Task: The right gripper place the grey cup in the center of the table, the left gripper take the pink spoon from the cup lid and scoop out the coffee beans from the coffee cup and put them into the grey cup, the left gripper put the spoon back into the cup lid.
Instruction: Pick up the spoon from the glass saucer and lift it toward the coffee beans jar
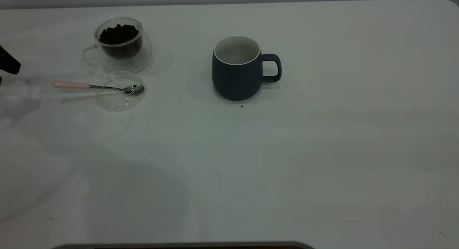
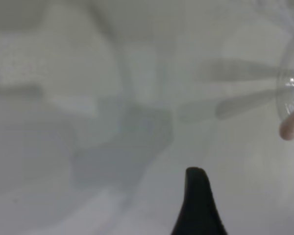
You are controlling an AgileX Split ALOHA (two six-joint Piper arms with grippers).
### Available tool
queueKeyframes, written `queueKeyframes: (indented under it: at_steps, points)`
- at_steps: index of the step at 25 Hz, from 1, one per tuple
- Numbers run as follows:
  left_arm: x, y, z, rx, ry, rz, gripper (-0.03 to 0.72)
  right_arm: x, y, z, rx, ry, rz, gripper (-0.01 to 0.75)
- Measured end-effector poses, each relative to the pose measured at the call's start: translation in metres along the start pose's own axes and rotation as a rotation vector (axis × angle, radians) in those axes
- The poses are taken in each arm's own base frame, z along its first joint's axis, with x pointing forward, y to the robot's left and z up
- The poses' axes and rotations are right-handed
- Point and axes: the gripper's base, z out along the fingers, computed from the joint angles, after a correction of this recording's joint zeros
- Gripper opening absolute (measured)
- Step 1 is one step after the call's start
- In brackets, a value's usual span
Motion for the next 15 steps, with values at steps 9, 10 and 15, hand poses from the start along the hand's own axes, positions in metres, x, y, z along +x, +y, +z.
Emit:
queueKeyframes:
  at_steps: [9, 10, 15]
  points:
    - [-0.01, -0.011, 0.012, 0.049, -0.076, -0.011, 0.598, 0.0, 0.0, 0.0, 0.0, -0.002, 0.0, 0.455]
    - [-0.012, -0.013, 0.016, 0.06, -0.081, -0.004, 0.598, 0.0, 0.0, 0.0, 0.0, -0.002, 0.0, 0.455]
    - [-0.016, -0.018, 0.037, 0.083, -0.066, 0.013, 0.593, 0.0, 0.0, 0.0, 0.0, -0.002, 0.0, 0.455]
